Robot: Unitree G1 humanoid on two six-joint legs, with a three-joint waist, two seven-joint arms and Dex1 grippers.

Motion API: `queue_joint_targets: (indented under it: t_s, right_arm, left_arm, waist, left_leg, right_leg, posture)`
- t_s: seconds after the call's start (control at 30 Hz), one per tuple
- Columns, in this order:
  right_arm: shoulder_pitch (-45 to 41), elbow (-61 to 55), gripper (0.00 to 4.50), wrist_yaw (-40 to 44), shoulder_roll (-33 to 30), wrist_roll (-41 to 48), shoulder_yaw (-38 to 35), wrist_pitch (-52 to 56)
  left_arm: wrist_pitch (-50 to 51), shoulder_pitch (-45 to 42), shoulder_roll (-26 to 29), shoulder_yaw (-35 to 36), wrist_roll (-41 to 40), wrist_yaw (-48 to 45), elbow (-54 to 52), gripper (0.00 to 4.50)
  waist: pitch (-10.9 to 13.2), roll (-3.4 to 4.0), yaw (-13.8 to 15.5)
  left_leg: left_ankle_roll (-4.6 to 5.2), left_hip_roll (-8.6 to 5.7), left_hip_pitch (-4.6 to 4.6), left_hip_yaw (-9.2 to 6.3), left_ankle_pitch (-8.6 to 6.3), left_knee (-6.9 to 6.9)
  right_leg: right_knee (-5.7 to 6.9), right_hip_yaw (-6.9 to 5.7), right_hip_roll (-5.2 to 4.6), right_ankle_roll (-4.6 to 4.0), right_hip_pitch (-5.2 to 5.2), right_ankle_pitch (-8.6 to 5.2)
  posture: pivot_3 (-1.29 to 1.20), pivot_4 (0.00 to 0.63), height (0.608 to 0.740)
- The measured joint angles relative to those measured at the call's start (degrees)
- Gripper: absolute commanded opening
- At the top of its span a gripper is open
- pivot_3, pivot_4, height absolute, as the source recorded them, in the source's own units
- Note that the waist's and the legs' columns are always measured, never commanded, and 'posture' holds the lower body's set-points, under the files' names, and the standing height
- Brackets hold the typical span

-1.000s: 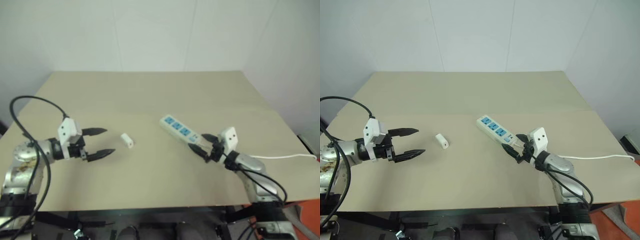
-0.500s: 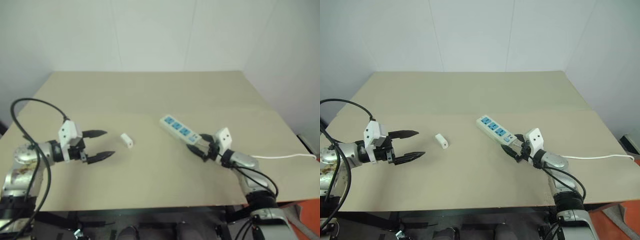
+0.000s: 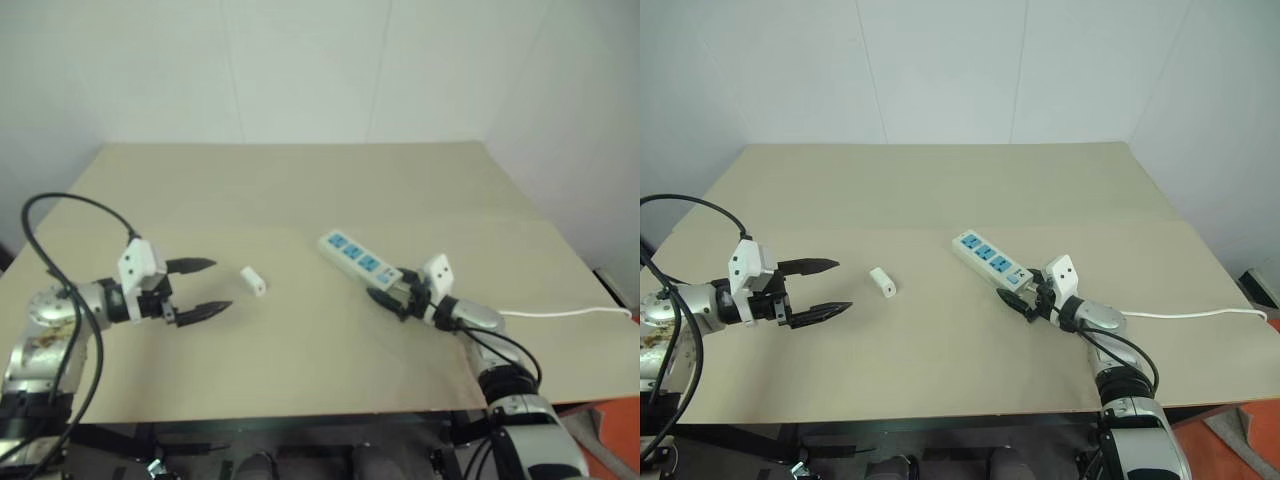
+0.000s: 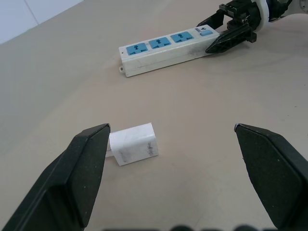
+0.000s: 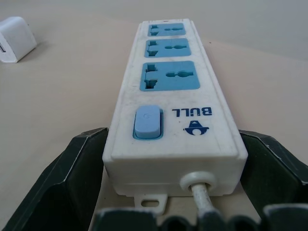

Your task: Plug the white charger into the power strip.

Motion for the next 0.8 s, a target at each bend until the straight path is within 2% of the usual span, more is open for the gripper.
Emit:
queue_joint_targets:
  t_s: [0.07,0.23,0.6,0.7,0.8]
  right_arm:
    - [-0.20,0.64,4.46,-0.01,0.21,0.03,-0.12,-0.58]
    - [-1.12,2.34,3.41,0.78,0.44,0.48,-0.48,-0.81]
    - [0.60,0.40,3.41,2.95,-1.30,0.38,-0.13,-1.67]
    - [2.45,-2.51,3.41,7.69,-4.05,0.69,0.31,-0.94]
    - [4.31,-6.32,3.41,13.64,-7.59,1.97,1.29,1.89]
  left_arm:
    - [0.09,0.14,0.00,0.00,0.00,0.19,-0.42,4.50]
    - [0.20,0.13,0.00,0.00,-0.01,0.62,-0.63,4.50]
    - [1.30,-1.24,0.01,-0.78,0.04,0.49,-0.92,4.50]
    - [1.34,-4.69,0.66,-2.36,0.19,-1.83,-0.19,4.50]
    - [0.35,-13.29,3.30,-6.50,2.67,-7.37,4.31,4.50]
  waist:
    - [0.00,0.00,-0.03]
    - [0.00,0.00,-0.13]
    - [0.00,0.00,0.10]
    - [0.00,0.00,0.39]
    - [0.01,0.00,0.47]
  left_leg:
    - [0.00,0.00,0.03,0.00,0.00,0.00]
    - [0.00,0.01,0.07,0.00,0.00,0.00]
    - [0.00,-0.01,0.03,0.00,0.00,0.00]
    - [0.00,-0.03,-0.05,0.00,0.00,0.03]
    - [0.00,-0.05,-0.03,-0.01,0.00,0.06]
  right_leg:
    - [0.01,0.00,0.00,0.00,0.02,0.00]
    - [0.00,0.00,0.01,0.00,0.06,0.01]
    - [-0.02,0.00,0.00,0.00,0.06,0.00]
    - [-0.06,-0.04,-0.02,0.02,0.05,-0.01]
    - [-0.05,-0.04,-0.01,0.04,0.05,-0.01]
  posture:
    - [0.00,0.150,0.740]
    - [0.00,0.150,0.740]
    - [0.00,0.150,0.740]
    - [0.00,0.150,0.740]
    - [0.00,0.150,0.740]
